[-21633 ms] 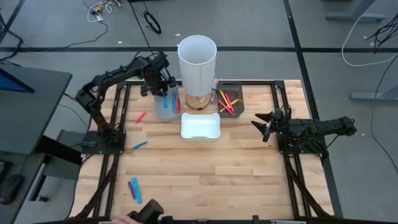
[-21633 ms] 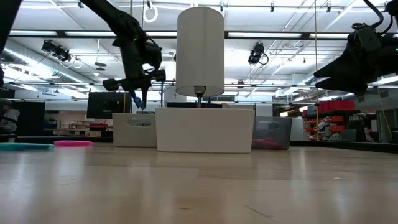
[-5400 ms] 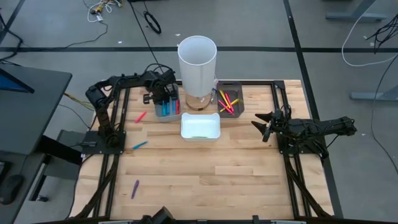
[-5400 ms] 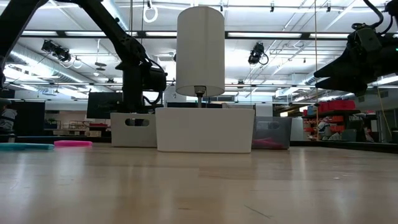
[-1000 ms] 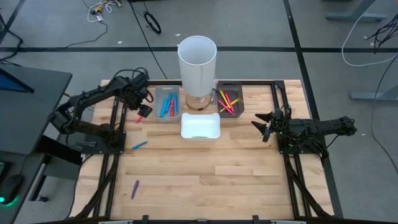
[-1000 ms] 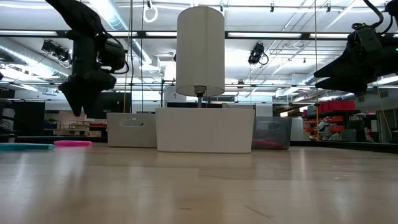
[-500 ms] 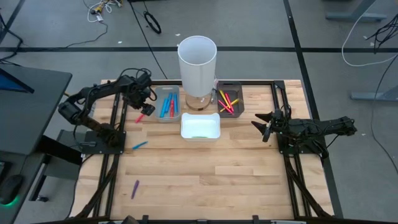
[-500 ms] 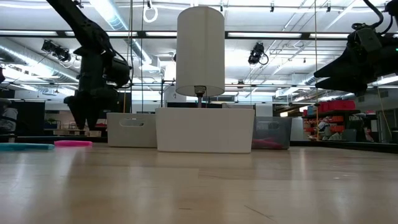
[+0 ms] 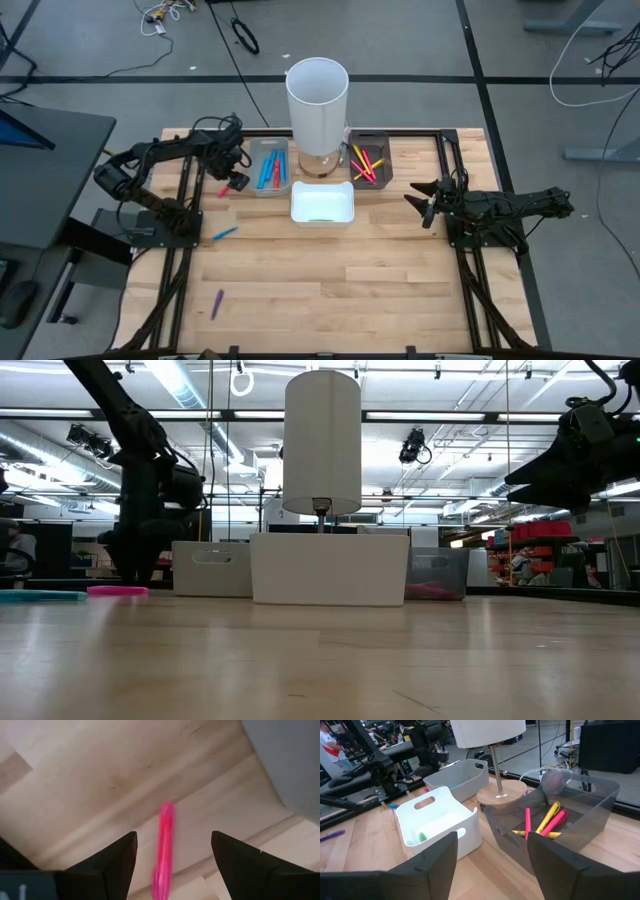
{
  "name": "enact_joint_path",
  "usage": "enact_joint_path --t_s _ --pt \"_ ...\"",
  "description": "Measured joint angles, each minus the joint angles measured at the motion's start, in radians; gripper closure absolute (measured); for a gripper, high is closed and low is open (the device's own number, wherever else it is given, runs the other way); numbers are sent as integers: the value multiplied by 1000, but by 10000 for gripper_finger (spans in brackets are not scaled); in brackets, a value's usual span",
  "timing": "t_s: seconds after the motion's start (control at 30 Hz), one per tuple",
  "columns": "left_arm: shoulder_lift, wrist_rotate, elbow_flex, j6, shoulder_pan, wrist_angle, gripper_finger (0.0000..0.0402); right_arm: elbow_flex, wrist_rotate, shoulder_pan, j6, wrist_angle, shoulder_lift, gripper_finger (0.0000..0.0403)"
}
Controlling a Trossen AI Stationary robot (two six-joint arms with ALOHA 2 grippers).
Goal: Pick & Place Markers
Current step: Put the pink pen into the white bin
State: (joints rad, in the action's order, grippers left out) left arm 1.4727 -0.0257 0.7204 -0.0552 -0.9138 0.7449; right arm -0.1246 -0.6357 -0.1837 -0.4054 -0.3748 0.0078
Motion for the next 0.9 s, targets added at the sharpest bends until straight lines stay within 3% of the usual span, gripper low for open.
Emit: enact_joint_path --t_s 0.9 --pt "-1 1 -53 -46 43 -26 149 0 0 0 0 0 0 160"
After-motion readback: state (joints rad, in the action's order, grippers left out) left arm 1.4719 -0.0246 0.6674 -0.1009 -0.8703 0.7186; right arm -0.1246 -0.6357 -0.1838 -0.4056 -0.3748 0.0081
